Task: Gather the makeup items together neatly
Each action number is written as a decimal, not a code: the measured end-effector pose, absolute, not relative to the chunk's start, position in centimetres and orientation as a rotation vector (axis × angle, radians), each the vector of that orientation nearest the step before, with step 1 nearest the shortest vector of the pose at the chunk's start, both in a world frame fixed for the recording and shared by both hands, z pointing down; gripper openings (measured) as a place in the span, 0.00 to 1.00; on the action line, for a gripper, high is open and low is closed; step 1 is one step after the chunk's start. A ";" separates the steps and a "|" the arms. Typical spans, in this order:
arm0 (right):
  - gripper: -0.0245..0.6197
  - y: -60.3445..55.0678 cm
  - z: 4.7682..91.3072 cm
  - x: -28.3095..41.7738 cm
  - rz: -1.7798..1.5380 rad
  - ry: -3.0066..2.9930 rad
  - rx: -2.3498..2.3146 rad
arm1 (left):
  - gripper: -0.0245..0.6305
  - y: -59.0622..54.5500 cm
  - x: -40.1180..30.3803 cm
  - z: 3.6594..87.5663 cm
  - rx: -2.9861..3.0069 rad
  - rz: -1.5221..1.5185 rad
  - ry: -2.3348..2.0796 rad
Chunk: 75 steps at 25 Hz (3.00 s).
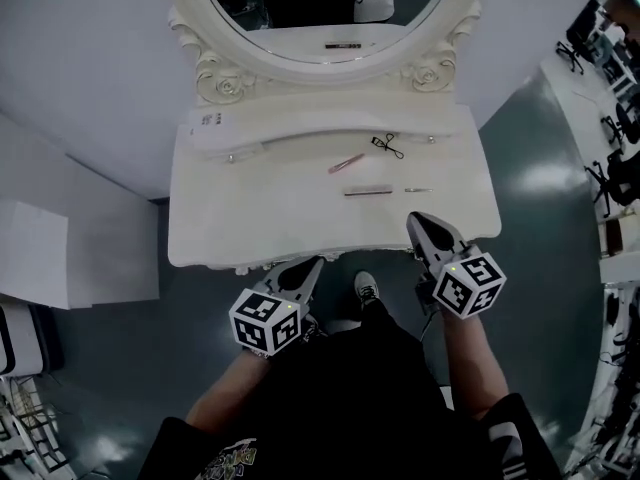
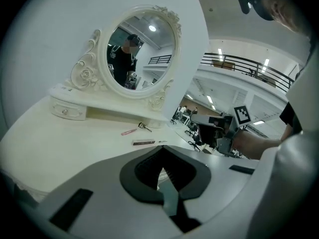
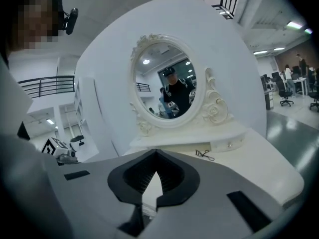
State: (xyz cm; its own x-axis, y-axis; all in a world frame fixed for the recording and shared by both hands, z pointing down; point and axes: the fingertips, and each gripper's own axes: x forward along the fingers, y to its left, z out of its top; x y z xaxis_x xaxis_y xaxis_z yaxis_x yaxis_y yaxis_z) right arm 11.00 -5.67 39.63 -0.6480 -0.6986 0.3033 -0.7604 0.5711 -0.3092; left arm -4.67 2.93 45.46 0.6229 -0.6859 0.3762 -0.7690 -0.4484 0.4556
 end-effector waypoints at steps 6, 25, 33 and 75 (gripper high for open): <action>0.08 0.0 41.7 5.6 0.714 -2.657 1.120 | 0.05 4.4 -5.5 45.5 2.287 0.215 -1.073; 0.08 -1.8 41.7 3.8 0.577 -2.650 1.013 | 0.05 5.1 -7.4 46.0 2.242 0.176 -1.122; 0.09 -11.5 43.5 10.5 0.464 -2.501 1.008 | 0.05 1.5 -4.5 45.4 2.200 0.154 -1.196; 0.19 -31.3 61.0 9.5 0.242 -2.162 0.790 | 0.05 -7.3 -1.0 51.3 1.860 0.131 -1.422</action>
